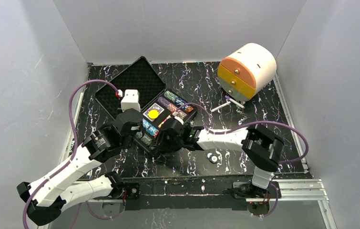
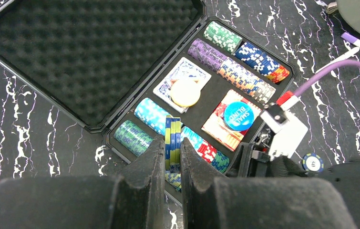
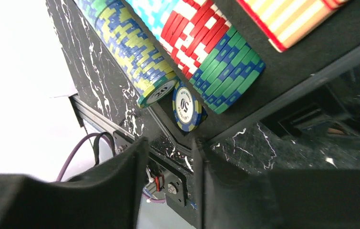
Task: Pack up texas hold em set
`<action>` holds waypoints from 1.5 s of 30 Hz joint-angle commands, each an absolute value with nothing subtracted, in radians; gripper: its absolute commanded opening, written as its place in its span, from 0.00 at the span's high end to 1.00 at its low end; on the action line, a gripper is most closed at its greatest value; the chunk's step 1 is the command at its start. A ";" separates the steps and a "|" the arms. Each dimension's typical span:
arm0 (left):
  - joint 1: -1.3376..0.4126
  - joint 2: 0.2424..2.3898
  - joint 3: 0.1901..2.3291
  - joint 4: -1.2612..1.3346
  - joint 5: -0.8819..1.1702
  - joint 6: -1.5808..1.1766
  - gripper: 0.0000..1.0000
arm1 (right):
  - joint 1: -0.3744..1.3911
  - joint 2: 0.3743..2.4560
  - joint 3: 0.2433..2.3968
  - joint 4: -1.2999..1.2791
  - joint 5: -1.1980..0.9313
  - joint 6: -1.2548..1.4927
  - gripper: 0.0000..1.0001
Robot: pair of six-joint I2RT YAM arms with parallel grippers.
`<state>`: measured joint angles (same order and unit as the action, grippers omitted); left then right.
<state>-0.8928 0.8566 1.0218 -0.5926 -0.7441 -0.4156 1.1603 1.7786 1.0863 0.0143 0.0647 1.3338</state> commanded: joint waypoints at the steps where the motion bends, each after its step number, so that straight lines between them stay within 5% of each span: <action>1: -0.890 0.855 1.018 -0.616 -0.770 -0.428 1.00 | 1.152 1.684 1.088 -0.072 0.139 1.268 0.46; 13: -0.890 0.845 1.039 -0.590 -0.781 -0.421 1.00 | 1.158 1.759 1.200 -0.149 0.108 1.225 0.33; 18: -0.889 0.845 1.035 -0.580 -0.767 -0.416 1.00 | 1.167 1.811 1.259 -0.197 0.148 1.196 0.54; 24: -0.890 0.845 1.023 -0.562 -0.751 -0.412 1.00 | 1.200 1.848 1.334 -0.267 0.236 1.123 0.53; 31: -0.891 0.838 1.041 -0.551 -0.781 -0.384 1.00 | 1.204 1.843 1.379 -0.268 0.261 0.877 0.63; 37: -0.889 0.841 1.093 -0.543 -0.827 -0.340 1.00 | 1.198 1.776 1.337 -0.210 0.060 0.406 0.45; 45: -0.890 0.845 1.308 -0.504 -0.986 -0.256 1.00 | 1.186 1.710 1.260 -0.168 -0.118 -0.035 0.34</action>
